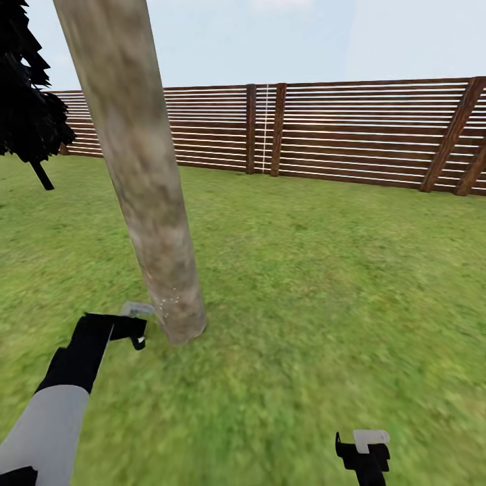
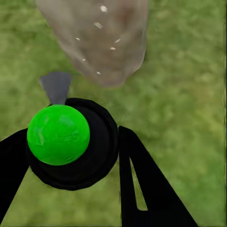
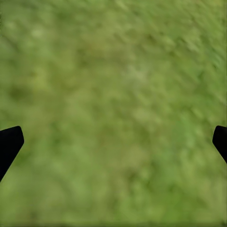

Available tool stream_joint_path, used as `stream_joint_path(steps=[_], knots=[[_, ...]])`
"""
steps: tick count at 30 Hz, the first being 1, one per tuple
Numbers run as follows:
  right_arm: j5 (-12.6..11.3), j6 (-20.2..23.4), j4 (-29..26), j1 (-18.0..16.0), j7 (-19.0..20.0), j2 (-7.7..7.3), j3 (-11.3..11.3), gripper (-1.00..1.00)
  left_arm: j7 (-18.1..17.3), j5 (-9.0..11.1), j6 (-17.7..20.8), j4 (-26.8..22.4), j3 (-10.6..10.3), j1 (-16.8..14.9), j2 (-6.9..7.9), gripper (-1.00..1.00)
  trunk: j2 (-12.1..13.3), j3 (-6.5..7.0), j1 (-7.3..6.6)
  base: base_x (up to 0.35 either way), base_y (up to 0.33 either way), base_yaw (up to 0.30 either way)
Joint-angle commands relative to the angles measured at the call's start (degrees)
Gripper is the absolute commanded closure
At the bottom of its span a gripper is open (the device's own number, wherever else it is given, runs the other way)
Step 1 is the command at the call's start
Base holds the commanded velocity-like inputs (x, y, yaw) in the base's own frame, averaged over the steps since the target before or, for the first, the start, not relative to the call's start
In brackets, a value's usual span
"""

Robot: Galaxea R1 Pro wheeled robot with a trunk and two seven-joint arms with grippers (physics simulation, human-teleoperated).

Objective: In the garden, pick up the pesticide atomizer on the floor and spray pesticide onto both trees until each tree trunk is fully covered.

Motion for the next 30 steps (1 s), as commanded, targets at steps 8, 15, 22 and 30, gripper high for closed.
stream_joint_path(steps=[8, 15, 22, 30], knots=[[0.0, 0.0, 0.0, 0.0, 0.0, -0.21, 0.0, -1.0, -5.4, 0.0, 12.7, -0.6, -6.6, -5.0, 2.21, 1.0, 0.0, 0.0, 0.0, 0.0, 0.0, 0.0], [0.0, 0.0, 0.0, 0.0, 0.0, -0.21, 0.0, -1.0, -16.1, -0.3, 13.4, -0.6, -7.7, -6.3, 3.09, 1.0, 0.0, 0.0, 0.0, 0.0, 0.0, 0.0], [0.1, 0.0, 0.0, 0.0, 0.0, -0.17, 0.0, -1.0, -16.2, -0.4, 15.8, -0.7, -9.2, -9.0, 4.67, 1.0, 0.0, 0.0, 0.0, 0.0, 0.0, 0.0], [0.1, 0.0, 0.0, 0.0, 0.0, -0.13, 0.0, -1.0, -16.2, 0.0, 15.8, -0.7, -9.7, -9.3, 5.62, 1.0, 0.0, 0.0, 0.0, -0.176, 0.0, 0.0]])
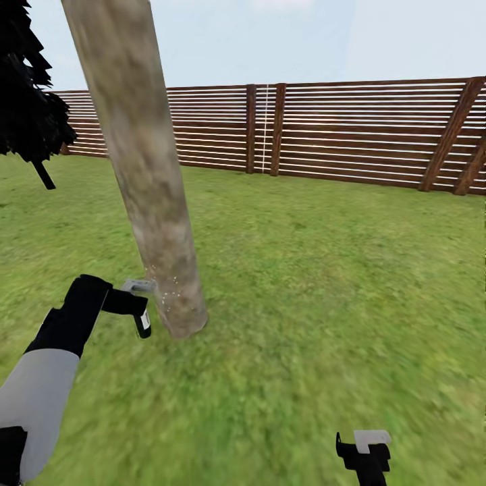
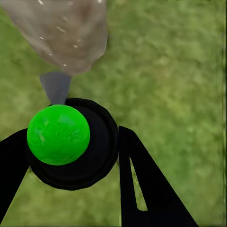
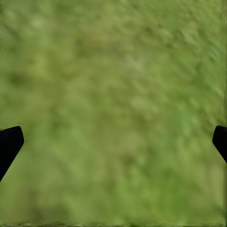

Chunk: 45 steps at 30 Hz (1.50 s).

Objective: In the garden, pick up the pesticide atomizer on the floor and spray pesticide onto both trees until each tree trunk is fully covered.

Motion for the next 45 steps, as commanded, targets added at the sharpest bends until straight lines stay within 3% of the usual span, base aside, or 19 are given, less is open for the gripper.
stream_joint_path(steps=[1, 3, 6, 9, 11, 14, 17, 20, 22, 24, 26, 28, 32, 36, 40, 45], knots=[[0.0, 0.0, 0.0, 0.0, 0.0, 0.0, 0.0, -1.0, 0.0, -0.4, -0.1, 0.0, 0.0, -0.3, -0.32, 1.0, 0.0, 0.0, 0.0, -0.212, 0.0, 0.0], [0.1, 0.0, 0.0, 0.0, 0.0, 0.0, 0.0, -1.0, 0.1, -0.6, -0.1, 0.0, 0.1, -1.4, -1.34, 1.0, 0.0, 0.0, 0.0, -0.077, 0.0, 0.0], [0.1, 0.0, 0.0, 0.0, 0.0, 0.06, 0.1, -1.0, 0.5, -0.9, -0.8, 0.5, 0.1, -0.3, -1.18, 1.0, 0.0, 0.0, 0.0, -0.008, 0.0, 0.0], [0.1, 0.0, -0.1, 0.0, 0.0, 0.18, 0.1, -1.0, 0.9, -0.9, -1.4, 0.9, 0.6, 3.4, -1.06, 1.0, 0.0, 0.0, 0.0, -0.001, -0.006, 0.027], [0.1, 0.0, -0.2, 0.0, 0.0, 0.36, 0.2, -1.0, 2.7, -0.8, -1.4, 1.1, 1.7, 4.0, -1.04, 1.0, 0.0, 0.0, 0.0, 0.0, -0.157, 0.209], [0.1, 0.0, -0.3, 0.0, 0.0, 0.34, 0.2, -1.0, 7.7, -0.4, -2.1, 2.8, 2.8, 7.5, -1.59, 1.0, 0.0, 0.0, 0.0, 0.0, -0.243, 0.201], [0.2, 0.0, -0.3, 0.0, 0.1, -0.04, 0.1, -1.0, 8.5, -0.2, -5.7, 7.5, 3.1, 8.5, -1.91, 1.0, 0.0, 0.0, 0.0, 0.0, -0.268, 0.023], [0.2, 0.0, -0.2, 0.0, 0.1, -0.16, 0.2, -1.0, 9.1, -0.2, -15.2, 17.2, 3.7, 8.6, -2.34, 1.0, 0.0, 0.0, 0.0, 0.022, -0.27, 0.002], [0.2, 0.0, -0.2, 0.0, 0.1, -0.13, 0.2, -1.0, 11.3, 0.4, -18.8, 20.2, 5.6, 8.6, -2.71, 1.0, 0.0, 0.0, 0.0, 0.085, -0.271, 0.0], [0.2, 0.0, -0.2, 0.0, 0.0, -0.13, 0.2, -1.0, 17.6, 2.4, -20.6, 22.6, 8.6, 8.6, -4.06, 1.0, 0.0, 0.0, 0.0, 0.124, -0.27, 0.0], [0.2, 0.0, -0.1, 0.0, 0.0, -0.1, 0.2, -1.0, 21.4, 3.0, -20.9, 23.1, 9.5, 8.6, -4.5, 1.0, 0.0, 0.0, 0.0, 0.138, -0.27, 0.0], [0.1, 0.0, -0.1, 0.0, 0.0, -0.09, 0.2, -1.0, 22.8, 3.2, -20.9, 22.7, 10.0, 8.6, -4.6, 1.0, 0.0, 0.0, 0.0, 0.141, -0.27, 0.0], [0.1, 0.0, -0.1, 0.0, -0.1, -0.09, 0.2, -1.0, 29.2, 5.1, -20.9, 22.3, 10.1, 8.6, -5.01, 1.0, 0.0, 0.0, 0.0, 0.138, -0.266, 0.002], [0.1, 0.0, 0.0, 0.0, -0.1, -0.09, 0.1, -1.0, 30.4, 5.3, -20.9, 22.4, 10.0, 8.6, -5.01, 1.0, 0.0, 0.0, 0.0, 0.023, -0.272, 0.198], [0.1, 0.0, 0.0, 0.0, -0.1, -0.09, 0.1, -1.0, 30.9, 6.0, -21.0, 25.7, 12.2, 8.7, -5.07, 1.0, 0.0, 0.0, 0.0, 0.009, -0.274, 0.269], [0.2, 0.0, 0.1, 0.0, -0.1, -0.08, 0.2, -1.0, 35.2, 6.1, -23.3, 30.0, 12.4, 8.7, -5.06, 1.0, 0.0, 0.0, 0.0, 0.149, -0.251, 0.069]])
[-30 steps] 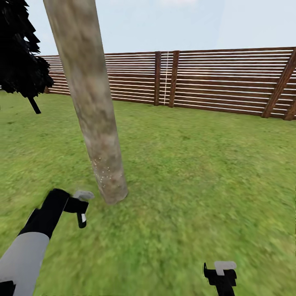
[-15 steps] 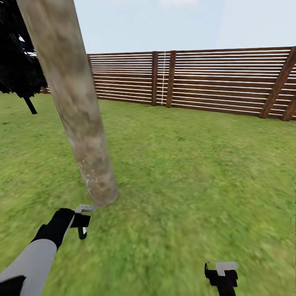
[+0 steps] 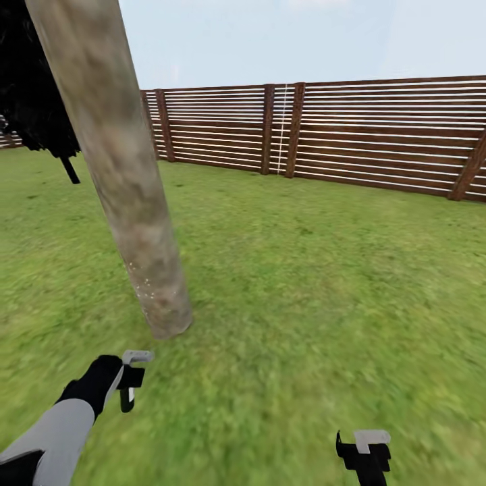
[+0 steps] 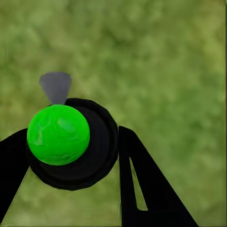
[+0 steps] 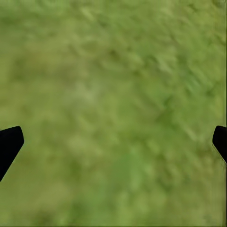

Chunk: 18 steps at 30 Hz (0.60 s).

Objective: In the garden, pick up the pesticide atomizer on the floor and spray pesticide onto both trees until each tree trunk is fully covered.

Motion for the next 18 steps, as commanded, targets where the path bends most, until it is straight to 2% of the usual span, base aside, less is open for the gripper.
stream_joint_path(steps=[1, 13, 18], knots=[[0.0, 0.0, 0.0, 0.0, 0.0, 0.0, 0.0, -1.0, 0.2, 0.0, -0.3, 0.1, 0.0, 0.0, -0.02, 1.0, 0.0, 0.0, 0.0, 0.221, -0.21, 0.005], [0.0, 0.0, 0.0, 0.0, -0.2, -0.01, 0.0, -1.0, 0.4, 0.6, -0.7, 0.3, 0.2, 0.0, -0.25, 1.0, 0.0, 0.0, 0.0, 0.272, -0.157, 0.0], [0.0, 0.0, 0.0, 0.0, -0.2, -0.01, 0.0, -1.0, 0.4, 0.5, -0.9, 0.3, 0.1, 0.0, -1.18, 1.0, 0.0, 0.0, 0.0, 0.093, -0.247, 0.126]])
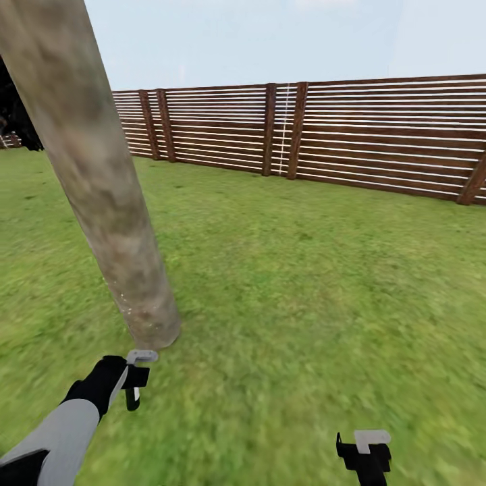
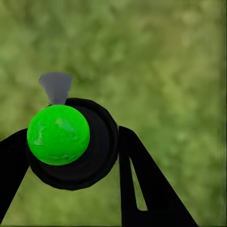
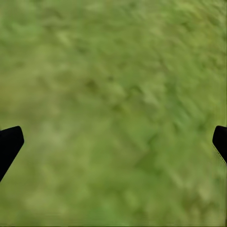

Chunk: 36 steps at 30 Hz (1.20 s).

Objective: In the garden, pick up the pesticide atomizer on the floor and spray pesticide onto both trees until each tree trunk is fully covered.

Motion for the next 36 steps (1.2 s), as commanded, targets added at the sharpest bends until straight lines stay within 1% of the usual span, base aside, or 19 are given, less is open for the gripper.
stream_joint_path(steps=[1, 10, 20, 23, 24, 26, 27, 30, 33, 34, 36], knots=[[0.0, 0.0, 0.0, 0.0, 0.0, 0.0, 0.0, -1.0, 0.0, -0.2, -0.1, 0.0, 0.0, 0.0, -0.17, 1.0, 0.0, 0.0, 0.0, 0.006, -0.271, 0.262], [0.0, 0.0, 0.0, 0.0, 0.0, 0.0, 0.0, -1.0, 0.1, -0.2, -0.2, -0.5, 0.0, 0.0, -0.22, 1.0, 0.0, 0.0, 0.0, 0.001, -0.274, 0.265], [0.0, 0.0, 0.0, 0.0, 0.0, 0.0, 0.0, -1.0, 0.1, -0.1, -0.2, -0.7, 0.1, 0.0, -0.16, 1.0, 0.0, 0.0, 0.0, 0.07, -0.275, 0.032], [0.0, 0.0, 0.0, 0.0, 0.0, 0.06, 0.0, -1.0, 0.1, -0.1, -1.5, -0.6, 0.2, 0.0, -0.16, 1.0, 0.0, 0.0, 0.0, 0.01, -0.274, 0.224], [0.0, 0.0, 0.0, 0.0, 0.0, 0.07, 0.0, -1.0, 0.1, -0.1, -1.8, -0.6, 0.4, 0.0, -0.16, 1.0, 0.0, 0.0, 0.0, 0.003, -0.274, 0.262], [0.0, 0.0, 0.0, 0.0, 0.0, 0.08, 0.0, -1.0, 0.2, -0.1, -2.4, -0.6, 1.9, 0.0, -0.1, 1.0, 0.0, 0.0, 0.0, 0.001, -0.274, 0.271], [0.0, 0.0, 0.0, 0.0, 0.0, 0.09, 0.0, -1.0, 0.2, -0.1, -2.5, -0.7, 2.3, 0.0, -0.09, 1.0, 0.0, 0.0, 0.0, 0.0, -0.274, 0.275], [0.0, 0.0, 0.0, 0.0, 0.0, 0.09, 0.0, -1.0, 0.2, -0.1, -2.6, -0.7, 2.7, 0.0, -0.1, 1.0, 0.0, 0.0, 0.0, 0.0, -0.274, 0.276], [0.0, 0.0, 0.0, 0.0, 0.0, 0.09, 0.0, -1.0, 0.2, -0.1, -2.6, -0.7, 2.8, 0.0, -0.57, 1.0, 0.0, 0.0, 0.0, -0.104, -0.253, 0.276], [0.0, 0.0, 0.0, 0.0, 0.0, 0.09, 0.0, -1.0, 0.2, -0.1, -2.6, -0.8, 2.8, 0.0, -1.15, 1.0, 0.0, 0.0, 0.0, -0.149, -0.143, 0.276], [0.0, 0.0, 0.0, 0.0, 0.0, 0.04, 0.0, -1.0, 0.2, -0.1, -2.6, -1.1, 2.6, -0.1, -1.81, 1.0, 0.0, 0.0, 0.0, -0.054, -0.052, 0.276]])
